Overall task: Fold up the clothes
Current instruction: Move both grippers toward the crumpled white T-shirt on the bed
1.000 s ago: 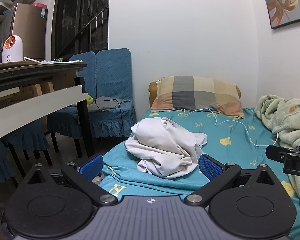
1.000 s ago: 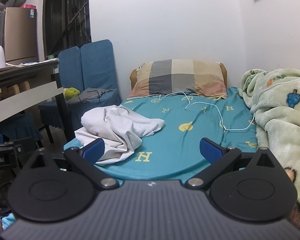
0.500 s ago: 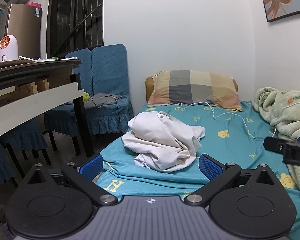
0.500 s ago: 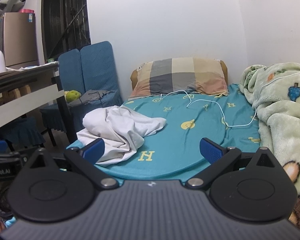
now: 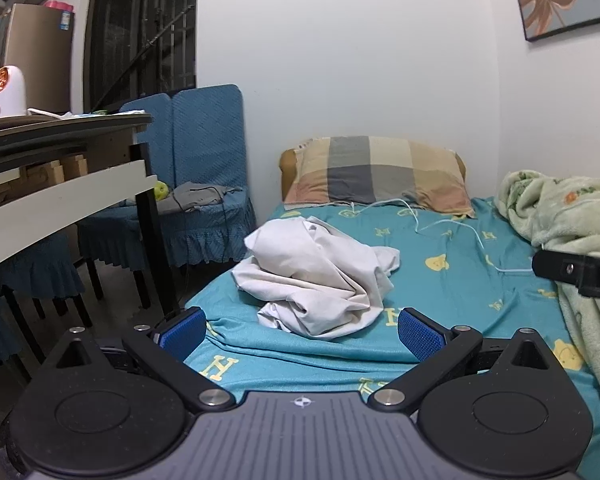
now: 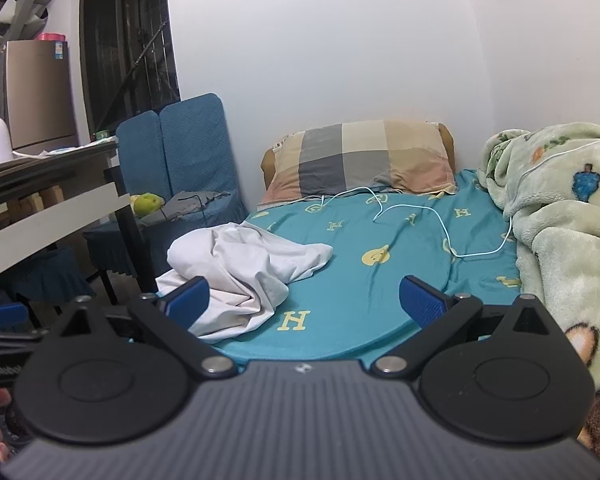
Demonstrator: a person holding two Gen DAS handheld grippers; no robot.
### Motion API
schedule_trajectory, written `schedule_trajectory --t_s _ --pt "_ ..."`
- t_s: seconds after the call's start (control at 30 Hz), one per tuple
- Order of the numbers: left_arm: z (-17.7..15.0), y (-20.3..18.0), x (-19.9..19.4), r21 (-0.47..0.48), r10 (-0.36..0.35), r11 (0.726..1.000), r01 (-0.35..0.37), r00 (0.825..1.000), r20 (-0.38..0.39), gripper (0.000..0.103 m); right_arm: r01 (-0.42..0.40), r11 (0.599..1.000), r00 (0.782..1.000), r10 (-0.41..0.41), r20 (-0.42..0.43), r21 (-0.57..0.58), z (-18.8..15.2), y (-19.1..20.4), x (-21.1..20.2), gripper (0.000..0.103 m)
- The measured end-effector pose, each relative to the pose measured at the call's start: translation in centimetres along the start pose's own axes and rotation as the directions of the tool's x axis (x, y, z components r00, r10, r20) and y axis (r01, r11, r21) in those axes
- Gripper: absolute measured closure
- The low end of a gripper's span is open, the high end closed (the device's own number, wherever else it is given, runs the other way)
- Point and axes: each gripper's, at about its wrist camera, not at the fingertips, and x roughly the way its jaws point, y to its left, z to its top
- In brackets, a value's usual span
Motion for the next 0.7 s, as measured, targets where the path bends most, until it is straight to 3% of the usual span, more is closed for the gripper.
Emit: schedule_trajectory --t_s 0.1,0.37,0.7 --pt "0.3 -0.4 1.3 0.016 -0.066 0.998 0.066 0.997 -0.027 0.000 0.001 1.000 1.000 -0.001 -0.001 0.009 0.1 -0.2 0.0 0.000" --pt "2.1 -2.8 8.0 0.100 -0.106 0.988 0.113 0.991 -0.080 0.000 0.012 1.000 1.000 -0.011 -0.022 0.021 -0.3 -0.6 0.8 0.000" --pt "2.0 -7.8 18.8 0.264 -0.168 0.946 0.191 0.980 -0.107 0.000 0.062 0.994 0.996 -0.057 -0.063 0.091 -0.6 -3.0 3.3 0.000"
